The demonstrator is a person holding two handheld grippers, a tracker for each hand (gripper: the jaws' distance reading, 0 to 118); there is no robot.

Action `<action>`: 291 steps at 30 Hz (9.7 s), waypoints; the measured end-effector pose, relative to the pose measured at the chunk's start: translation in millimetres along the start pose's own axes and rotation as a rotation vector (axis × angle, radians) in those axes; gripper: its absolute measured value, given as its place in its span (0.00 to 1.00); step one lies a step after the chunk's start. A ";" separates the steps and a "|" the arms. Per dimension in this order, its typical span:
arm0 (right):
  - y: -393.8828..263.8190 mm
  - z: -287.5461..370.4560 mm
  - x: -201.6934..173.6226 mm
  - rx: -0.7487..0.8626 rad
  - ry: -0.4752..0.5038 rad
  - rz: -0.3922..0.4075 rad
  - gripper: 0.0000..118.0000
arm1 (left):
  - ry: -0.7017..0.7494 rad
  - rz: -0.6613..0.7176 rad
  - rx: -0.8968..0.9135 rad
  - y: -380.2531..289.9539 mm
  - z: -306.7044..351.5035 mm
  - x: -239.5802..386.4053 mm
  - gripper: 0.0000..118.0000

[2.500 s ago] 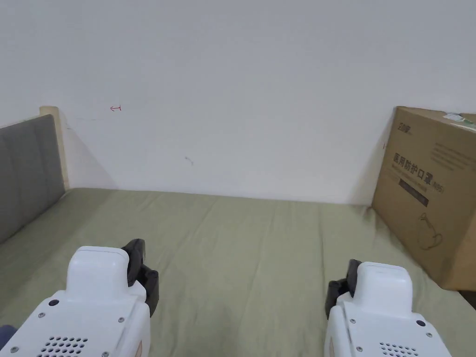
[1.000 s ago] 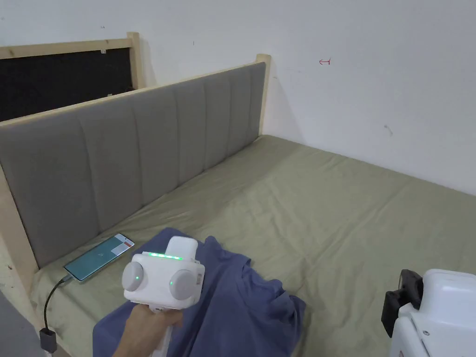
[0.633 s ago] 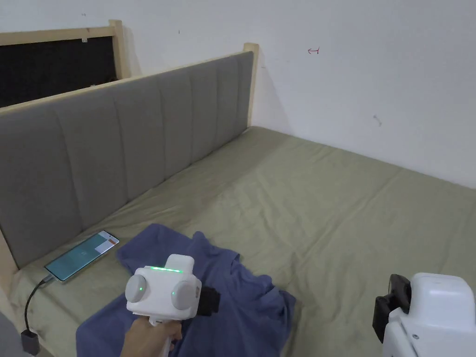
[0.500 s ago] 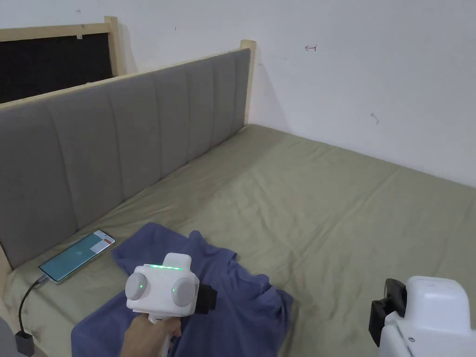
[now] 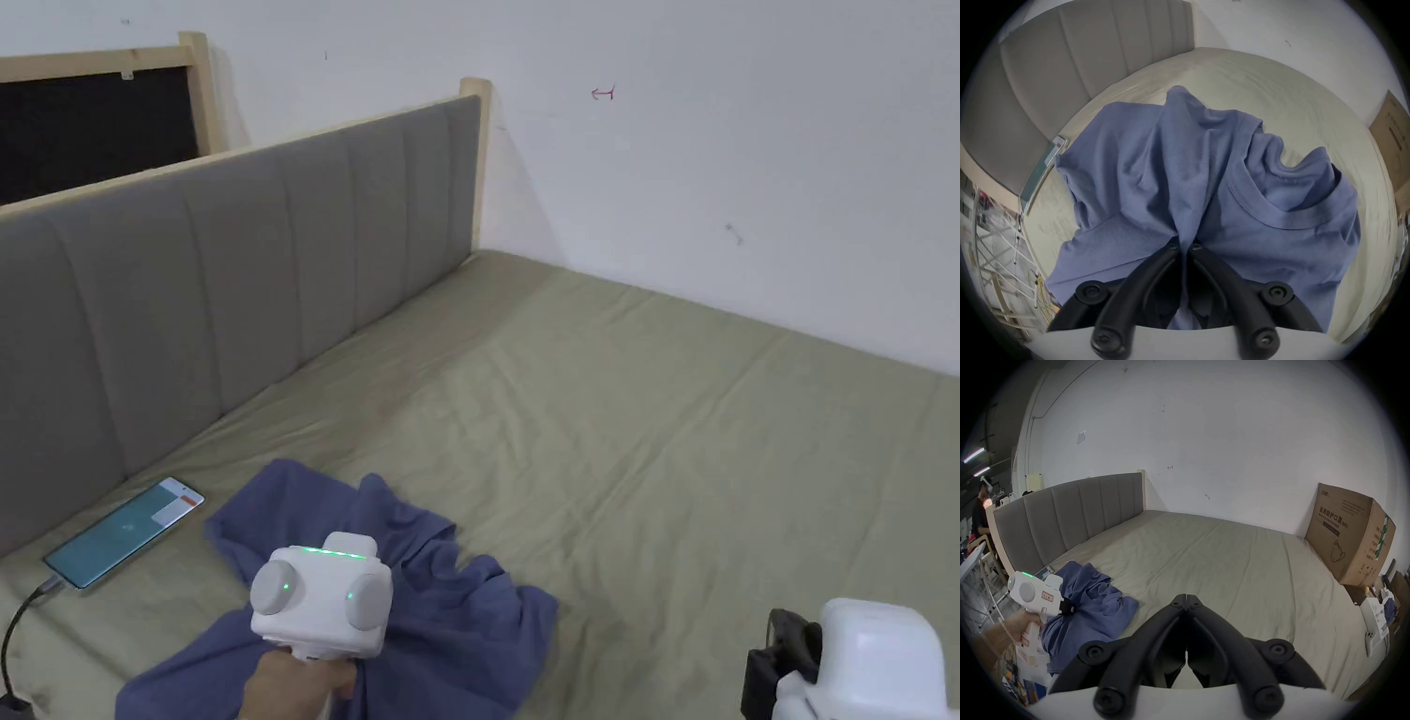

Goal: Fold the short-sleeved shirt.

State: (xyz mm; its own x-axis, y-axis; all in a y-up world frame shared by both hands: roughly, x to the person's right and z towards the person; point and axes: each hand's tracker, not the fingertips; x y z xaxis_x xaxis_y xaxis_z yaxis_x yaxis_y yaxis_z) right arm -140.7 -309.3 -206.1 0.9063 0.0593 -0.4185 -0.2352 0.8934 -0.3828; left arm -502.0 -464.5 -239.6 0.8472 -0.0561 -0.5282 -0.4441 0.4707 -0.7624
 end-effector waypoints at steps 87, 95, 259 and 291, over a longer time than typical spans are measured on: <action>-81.1 24.5 195.0 -0.246 -0.382 -0.293 0.00 | -0.394 -0.172 -0.228 57.6 -15.3 178.4 0.01; -85.0 30.2 212.3 -0.246 -0.400 -0.358 0.00 | -0.404 -0.267 -0.186 62.5 18.2 175.1 0.01; -78.7 -118.8 272.7 -0.478 -0.015 -0.449 0.00 | -0.229 -0.195 0.030 227.3 -64.0 158.4 0.79; -40.7 -311.1 367.1 -0.784 -0.154 -0.270 0.31 | -0.159 -0.241 -0.017 228.9 -103.4 183.4 0.02</action>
State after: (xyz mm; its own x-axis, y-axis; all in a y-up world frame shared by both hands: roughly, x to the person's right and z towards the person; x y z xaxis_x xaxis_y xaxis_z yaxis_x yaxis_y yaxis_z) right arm 92.3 -462.5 -600.3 0.9907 -0.0014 -0.1357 -0.1281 0.3214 -0.9383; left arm -478.4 -458.1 -549.7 0.9635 -0.0254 -0.2664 -0.2276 0.4460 -0.8656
